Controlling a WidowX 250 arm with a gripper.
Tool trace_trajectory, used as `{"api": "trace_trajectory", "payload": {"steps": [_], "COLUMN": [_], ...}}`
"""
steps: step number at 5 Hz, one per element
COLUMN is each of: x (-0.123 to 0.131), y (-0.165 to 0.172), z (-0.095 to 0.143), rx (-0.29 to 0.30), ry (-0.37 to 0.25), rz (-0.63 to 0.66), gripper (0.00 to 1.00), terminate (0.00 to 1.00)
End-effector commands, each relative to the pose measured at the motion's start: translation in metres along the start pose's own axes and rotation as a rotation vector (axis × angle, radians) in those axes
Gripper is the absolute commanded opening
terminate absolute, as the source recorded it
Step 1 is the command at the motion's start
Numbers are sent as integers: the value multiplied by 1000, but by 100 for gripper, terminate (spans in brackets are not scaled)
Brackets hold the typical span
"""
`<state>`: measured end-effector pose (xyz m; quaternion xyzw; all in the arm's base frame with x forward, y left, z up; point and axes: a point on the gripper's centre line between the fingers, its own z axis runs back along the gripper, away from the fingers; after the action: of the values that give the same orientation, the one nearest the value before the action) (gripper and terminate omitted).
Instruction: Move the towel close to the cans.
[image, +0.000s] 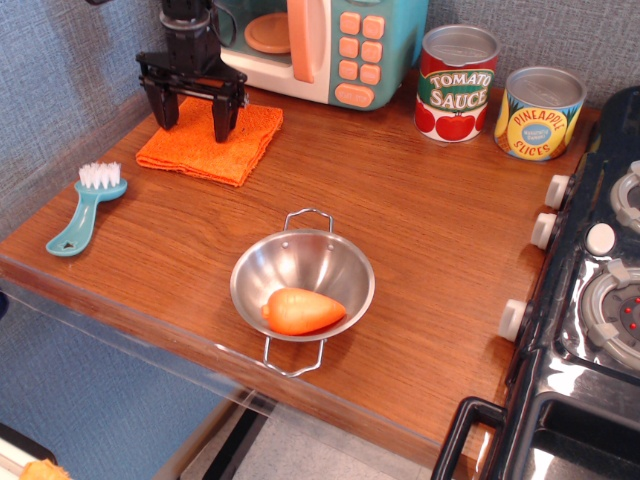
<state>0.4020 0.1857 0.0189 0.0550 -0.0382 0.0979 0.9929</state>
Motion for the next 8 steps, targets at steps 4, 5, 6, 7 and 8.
{"api": "trace_trajectory", "payload": {"steps": [4,5,6,7,8], "x": [-33,-30,-31,-33,-32], "y": [-115,-157,-188,-208,-208], "z": [34,41,43,45,55], "rx": [-77,-63,-35,-13,-13], "ry": [-54,-37,-31,-25,-46], "rz": [-120,-94,-103,-114,-100], "gripper": [100,100,100,100,100], "terminate": [0,0,0,0,0]}}
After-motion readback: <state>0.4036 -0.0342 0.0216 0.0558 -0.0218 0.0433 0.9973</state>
